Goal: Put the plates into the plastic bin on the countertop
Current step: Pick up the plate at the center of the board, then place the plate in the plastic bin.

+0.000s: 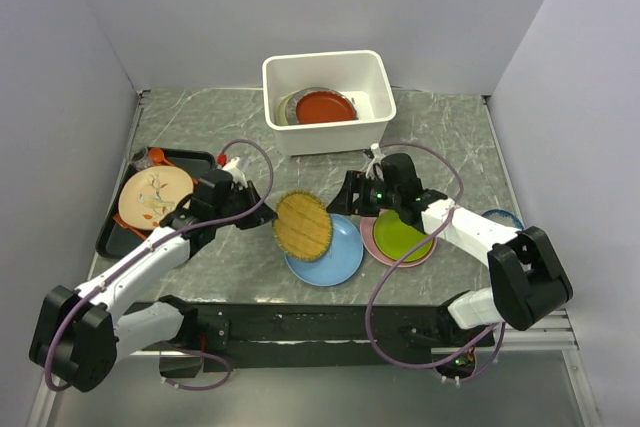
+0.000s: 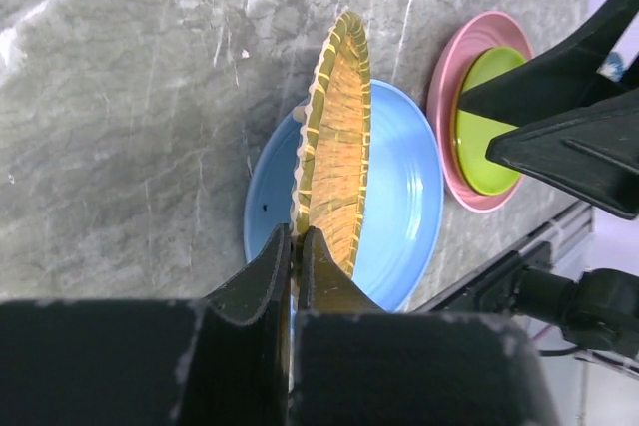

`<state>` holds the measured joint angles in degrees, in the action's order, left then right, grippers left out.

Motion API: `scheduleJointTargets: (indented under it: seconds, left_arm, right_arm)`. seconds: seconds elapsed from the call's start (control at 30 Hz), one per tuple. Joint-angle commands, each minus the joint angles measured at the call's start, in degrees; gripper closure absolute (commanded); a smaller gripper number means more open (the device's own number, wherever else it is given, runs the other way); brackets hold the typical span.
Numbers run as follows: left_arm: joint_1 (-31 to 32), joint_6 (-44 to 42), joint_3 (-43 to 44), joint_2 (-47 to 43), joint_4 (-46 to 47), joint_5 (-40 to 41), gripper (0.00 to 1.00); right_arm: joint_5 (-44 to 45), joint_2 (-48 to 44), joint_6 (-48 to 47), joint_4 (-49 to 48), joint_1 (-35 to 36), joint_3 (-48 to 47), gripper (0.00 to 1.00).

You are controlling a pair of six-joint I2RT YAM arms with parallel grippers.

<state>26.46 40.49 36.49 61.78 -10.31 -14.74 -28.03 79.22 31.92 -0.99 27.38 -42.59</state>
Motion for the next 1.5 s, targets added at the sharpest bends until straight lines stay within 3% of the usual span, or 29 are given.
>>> scheduleJointTargets:
  seconds: [0.0,0.53,1.03,1.47]
  left_arm:
    - [-2.1,2.8,-1.0,-3.4,6.1,-6.3,0.99]
    - [-8.3,5.5,-2.4,-8.9,8.7,-12.7,0.99]
    - [-9.2,7.1,-2.7,-9.5,13.1,-16.1,0.99]
    - [-9.2,9.0,-3.8,-7.6,18.1,-19.8,0.99]
  right_arm:
    - [-4.1,-1.5,1.3,-5.4,-0.9,1.7,0.22]
    - [-10.1,0.5,4.5,-13.0,-2.0,4.3,0.22]
    - [-13.3,2.7,6.2,-18.3,-3.0,5.8,0.22]
    - [-18.4,5.0,10.9,-28.6,-3.0,7.3,0.25]
